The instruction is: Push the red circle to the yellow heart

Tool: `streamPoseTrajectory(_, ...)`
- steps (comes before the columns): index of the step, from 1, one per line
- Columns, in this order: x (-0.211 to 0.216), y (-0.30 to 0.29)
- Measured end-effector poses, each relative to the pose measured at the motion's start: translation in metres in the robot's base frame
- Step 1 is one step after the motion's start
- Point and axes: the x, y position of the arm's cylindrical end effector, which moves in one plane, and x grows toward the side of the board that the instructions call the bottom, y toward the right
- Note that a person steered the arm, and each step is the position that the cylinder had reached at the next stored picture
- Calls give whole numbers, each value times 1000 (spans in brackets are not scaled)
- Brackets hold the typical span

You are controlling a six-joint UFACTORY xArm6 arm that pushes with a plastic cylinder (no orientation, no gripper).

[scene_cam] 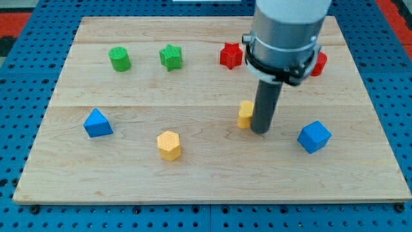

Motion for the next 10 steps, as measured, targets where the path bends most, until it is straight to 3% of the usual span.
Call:
streamPoseTrajectory(1, -5, -4)
streamPoseTrajectory(2, -1, 37)
streamPoseTrajectory(4, -47, 218)
streamPoseTrajectory(5, -105, 242)
streamPoseTrajectory(6, -152, 190)
streamPoseTrajectory(7, -159, 104)
streamPoseTrajectory(8, -122, 27)
streamPoseTrajectory(9, -106, 14)
streamPoseTrajectory(10, -120, 63)
